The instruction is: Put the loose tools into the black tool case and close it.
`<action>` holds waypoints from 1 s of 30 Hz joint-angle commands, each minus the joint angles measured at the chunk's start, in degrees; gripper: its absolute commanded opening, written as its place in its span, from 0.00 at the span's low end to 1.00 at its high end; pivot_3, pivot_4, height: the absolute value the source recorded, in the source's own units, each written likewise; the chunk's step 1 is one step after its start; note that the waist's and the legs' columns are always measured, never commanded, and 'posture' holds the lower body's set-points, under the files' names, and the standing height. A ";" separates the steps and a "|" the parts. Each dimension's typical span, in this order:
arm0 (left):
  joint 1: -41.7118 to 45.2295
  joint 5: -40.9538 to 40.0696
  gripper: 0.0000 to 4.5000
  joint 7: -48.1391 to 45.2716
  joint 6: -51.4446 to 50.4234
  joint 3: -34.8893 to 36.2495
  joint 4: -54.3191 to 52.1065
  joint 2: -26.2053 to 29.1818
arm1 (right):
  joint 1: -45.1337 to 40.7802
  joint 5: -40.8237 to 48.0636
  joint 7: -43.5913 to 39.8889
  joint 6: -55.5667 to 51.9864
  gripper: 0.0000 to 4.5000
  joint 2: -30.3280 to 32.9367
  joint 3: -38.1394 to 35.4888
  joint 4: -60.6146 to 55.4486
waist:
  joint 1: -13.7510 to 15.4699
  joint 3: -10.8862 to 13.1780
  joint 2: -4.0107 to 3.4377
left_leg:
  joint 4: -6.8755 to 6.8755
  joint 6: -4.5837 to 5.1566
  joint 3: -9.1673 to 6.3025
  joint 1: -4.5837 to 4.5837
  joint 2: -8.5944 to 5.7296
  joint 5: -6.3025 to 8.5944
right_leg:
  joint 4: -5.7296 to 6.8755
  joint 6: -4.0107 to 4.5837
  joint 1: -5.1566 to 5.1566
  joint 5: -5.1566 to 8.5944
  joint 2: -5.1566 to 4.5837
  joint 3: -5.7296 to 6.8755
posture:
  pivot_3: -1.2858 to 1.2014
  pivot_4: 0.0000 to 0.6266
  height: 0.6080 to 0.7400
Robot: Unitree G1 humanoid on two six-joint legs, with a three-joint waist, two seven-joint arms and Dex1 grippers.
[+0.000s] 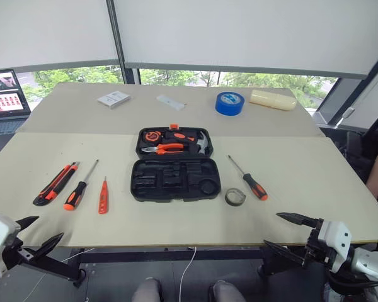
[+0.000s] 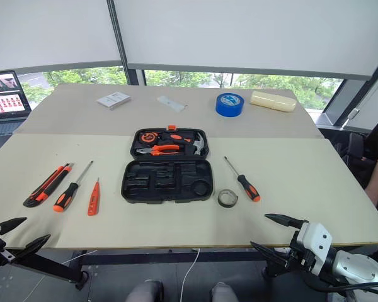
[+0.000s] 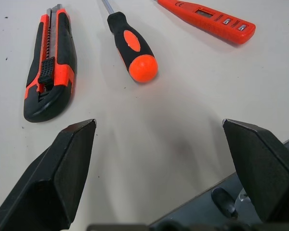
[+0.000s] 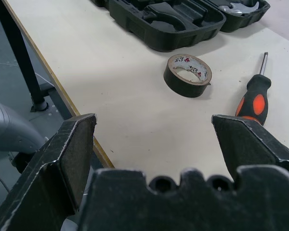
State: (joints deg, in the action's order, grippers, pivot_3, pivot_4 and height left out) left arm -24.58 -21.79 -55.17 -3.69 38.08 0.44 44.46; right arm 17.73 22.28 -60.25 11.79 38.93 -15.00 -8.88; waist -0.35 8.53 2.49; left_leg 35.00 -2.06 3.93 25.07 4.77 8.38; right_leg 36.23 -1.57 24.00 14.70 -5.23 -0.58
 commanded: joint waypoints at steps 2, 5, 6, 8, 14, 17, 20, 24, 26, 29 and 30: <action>1.67 -8.29 1.00 7.43 -11.81 7.27 2.28 -2.48 | -6.70 6.61 3.95 -4.07 0.99 -2.64 1.18 -7.07 | -0.26 0.00 -0.01 | -0.01 0.00 0.00 0.00 0.00 0.00 | 0.00 0.00 0.00 0.00 0.00 0.00 | 0.52 0.24 1.00; 0.40 -12.48 1.00 10.61 -20.35 11.24 2.67 -3.67 | -13.06 12.48 6.54 -9.64 0.99 -4.33 2.13 -11.12 | -1.33 0.05 0.06 | 0.08 0.03 -0.03 -0.02 0.05 -0.02 | 0.41 0.02 0.11 -0.15 0.02 -0.06 | 0.52 0.24 1.00; 0.22 -13.50 1.00 11.00 -22.23 12.00 1.93 -3.58 | -14.62 12.89 7.03 -10.28 0.99 -4.67 2.17 -11.62 | -1.36 0.05 0.08 | 0.16 0.04 -0.13 -0.03 0.03 -0.02 | 0.56 0.03 0.11 -0.15 0.03 -0.04 | 0.52 0.24 1.00; 0.43 -16.06 1.00 11.75 -26.20 13.48 0.05 -2.93 | -17.16 12.86 7.72 -10.46 0.99 -5.23 2.44 -12.16 | -1.02 0.02 0.26 | 0.10 0.03 -0.16 -0.19 0.02 -0.02 | 0.57 0.09 0.09 -0.08 0.04 0.05 | 0.52 0.24 1.00; 5.50 -15.77 1.00 16.49 -36.70 7.73 -7.64 3.49 | -20.11 11.63 6.87 -9.96 0.99 -5.94 4.38 -11.91 | 1.22 0.00 0.39 | 0.11 -0.04 -0.08 -0.24 0.02 0.01 | 0.54 0.14 0.14 0.01 -0.07 0.16 | 0.52 0.24 1.00; 14.15 -15.14 1.00 21.93 -42.58 2.25 -7.80 6.15 | -20.77 10.29 5.97 -9.38 0.99 -5.85 5.72 -10.91 | 1.68 0.01 0.32 | 0.09 -0.06 -0.03 -0.24 0.02 0.02 | 0.54 0.20 0.14 -0.04 -0.11 0.15 | 0.52 0.24 1.00; 22.34 -15.34 1.00 24.35 -49.43 -4.19 -7.61 7.95 | -21.33 10.70 5.40 -10.43 0.99 -5.63 6.39 -10.77 | 1.33 0.01 0.33 | 0.10 -0.07 -0.01 -0.25 0.03 0.01 | 0.55 0.20 0.13 -0.13 -0.06 0.13 | 0.52 0.24 1.00; 27.44 -10.90 1.00 26.75 -51.17 -11.00 -4.93 8.64 | -21.58 10.40 4.09 -10.08 0.99 -5.24 7.04 -10.84 | 0.25 0.00 0.33 | 0.07 -0.02 0.00 -0.21 0.03 -0.03 | 0.59 0.20 0.05 -0.21 0.10 -0.08 | 0.52 0.24 1.00; 30.24 -9.68 1.00 27.79 -52.01 -13.85 -2.96 7.59 | -21.82 10.25 3.96 -9.89 0.99 -5.44 7.17 -10.75 | -0.13 0.01 0.34 | 0.04 0.14 -0.03 -0.21 0.04 -0.12 | 0.71 0.18 0.09 -0.43 0.17 -0.11 | 0.52 0.24 1.00; 34.03 -7.65 0.88 29.81 -52.81 -16.66 -0.04 5.88 | -21.69 10.02 3.42 -9.17 1.00 -5.68 6.98 -10.40 | -0.22 0.01 0.34 | -0.07 0.32 -0.10 -0.20 0.04 -0.23 | 0.79 0.21 0.12 -0.29 0.27 -0.12 | 0.52 0.24 1.00; 34.77 -7.10 0.82 30.04 -52.73 -17.14 0.67 5.56 | -21.61 9.98 3.27 -9.04 1.00 -5.71 6.91 -10.32 | -0.14 0.01 0.34 | -0.08 0.32 -0.11 -0.20 0.04 -0.23 | 0.81 0.21 0.13 -0.27 0.29 -0.12 | 0.52 0.24 1.00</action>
State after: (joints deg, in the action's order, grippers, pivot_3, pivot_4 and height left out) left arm 9.42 -30.07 -25.69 -56.29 21.41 0.32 50.11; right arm -3.60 32.18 -56.59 1.39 33.02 -7.20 -18.40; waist -0.49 8.54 2.84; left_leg 34.93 -1.75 3.81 24.87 4.81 8.15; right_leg 37.04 -1.36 24.12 14.43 -4.95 -0.69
